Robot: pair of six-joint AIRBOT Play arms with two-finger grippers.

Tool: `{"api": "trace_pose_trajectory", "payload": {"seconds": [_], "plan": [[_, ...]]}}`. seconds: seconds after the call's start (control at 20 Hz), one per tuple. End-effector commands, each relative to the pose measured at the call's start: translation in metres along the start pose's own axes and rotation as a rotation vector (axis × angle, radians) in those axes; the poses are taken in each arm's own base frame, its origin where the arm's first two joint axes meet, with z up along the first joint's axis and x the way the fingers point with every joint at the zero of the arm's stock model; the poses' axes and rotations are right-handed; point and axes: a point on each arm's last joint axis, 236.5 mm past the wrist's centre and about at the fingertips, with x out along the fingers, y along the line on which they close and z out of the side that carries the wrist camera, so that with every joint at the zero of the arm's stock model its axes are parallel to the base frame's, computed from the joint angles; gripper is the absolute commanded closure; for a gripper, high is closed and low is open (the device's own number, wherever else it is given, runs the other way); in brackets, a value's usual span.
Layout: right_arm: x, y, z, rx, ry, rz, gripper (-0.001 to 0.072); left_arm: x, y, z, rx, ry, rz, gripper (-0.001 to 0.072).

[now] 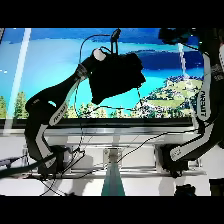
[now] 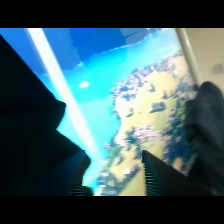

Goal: Fold the clothes and pants, and hang the long-sleeved shirts on hangers.

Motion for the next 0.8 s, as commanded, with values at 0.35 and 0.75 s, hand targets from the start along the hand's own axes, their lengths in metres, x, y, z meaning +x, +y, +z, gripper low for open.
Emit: {"api": "trace_pose_trajectory", "payload": {"seconds": [0.35, 0.75], "plan": [[0.093, 0.055, -0.072, 0.035, 0.138, 0.351, 0.0015, -0.099, 0.077, 0.033, 0.152, 0.086, 0.16, 0.0701], [0.163, 0.072, -0.122, 0.088, 0.297, 0.306, 0.0015, -0.104, 0.07, 0.02, 0.149, 0.147, 0.133, 0.0701]]}}
